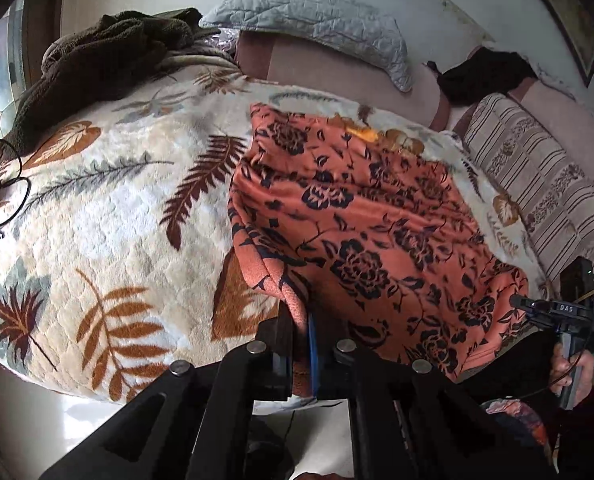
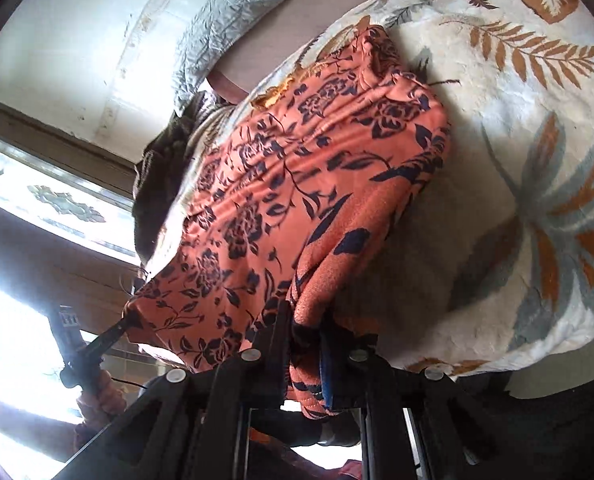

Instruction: Fold small clothes

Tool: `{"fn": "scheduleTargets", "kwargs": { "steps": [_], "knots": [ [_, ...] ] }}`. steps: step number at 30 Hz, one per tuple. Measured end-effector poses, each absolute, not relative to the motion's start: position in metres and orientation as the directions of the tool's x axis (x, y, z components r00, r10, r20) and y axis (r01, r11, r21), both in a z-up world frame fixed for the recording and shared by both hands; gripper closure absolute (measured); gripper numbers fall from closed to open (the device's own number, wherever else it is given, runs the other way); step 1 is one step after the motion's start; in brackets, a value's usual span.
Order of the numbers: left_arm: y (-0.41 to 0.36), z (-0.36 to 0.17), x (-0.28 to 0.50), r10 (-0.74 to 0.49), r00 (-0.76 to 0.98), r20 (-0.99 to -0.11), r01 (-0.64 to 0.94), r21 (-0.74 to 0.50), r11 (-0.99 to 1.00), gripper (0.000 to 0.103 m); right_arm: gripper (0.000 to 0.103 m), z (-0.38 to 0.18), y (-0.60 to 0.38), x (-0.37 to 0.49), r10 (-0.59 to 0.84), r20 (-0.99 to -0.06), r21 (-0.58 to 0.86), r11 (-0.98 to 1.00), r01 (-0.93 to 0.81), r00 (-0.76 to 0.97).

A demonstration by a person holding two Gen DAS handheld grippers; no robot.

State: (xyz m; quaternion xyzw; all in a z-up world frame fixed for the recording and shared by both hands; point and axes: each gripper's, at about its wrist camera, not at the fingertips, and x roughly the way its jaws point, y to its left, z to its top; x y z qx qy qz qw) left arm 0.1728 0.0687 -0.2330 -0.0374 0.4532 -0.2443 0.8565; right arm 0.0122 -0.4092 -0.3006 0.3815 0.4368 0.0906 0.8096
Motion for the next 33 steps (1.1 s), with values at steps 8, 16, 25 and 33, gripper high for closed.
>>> {"fn": "scheduleTargets", "kwargs": {
  "steps": [8,16,25,33],
  "knots": [
    [0.05,-0.279,0.196,-0.304,0.366,-0.88,0.378,-0.158,0.912,0.089,0.081,-0.325,-0.398,0.049,0.413,-0.769,0.584,0.764,0.273,0.488],
    [0.051,-0.305,0.197,-0.323,0.321,-0.89,0.421,-0.171,0.891,0.089,0.074,-0.326,-0.374,0.074,0.377,-0.815,0.49,0.853,0.178,0.44],
    [0.043,-0.231,0.264,-0.529,0.366,-0.766,0.448,-0.353,0.821,0.095,0.088,-0.249,-0.413,0.14,0.413,-0.651,0.626,0.767,0.142,0.637],
    [0.021,-0.209,0.467,-0.457,0.515,-0.726,0.2,-0.416,0.887,0.091,0.077,-0.261,-0.543,0.287,0.27,-0.44,0.858,0.409,0.312,0.856]
  ]
}}
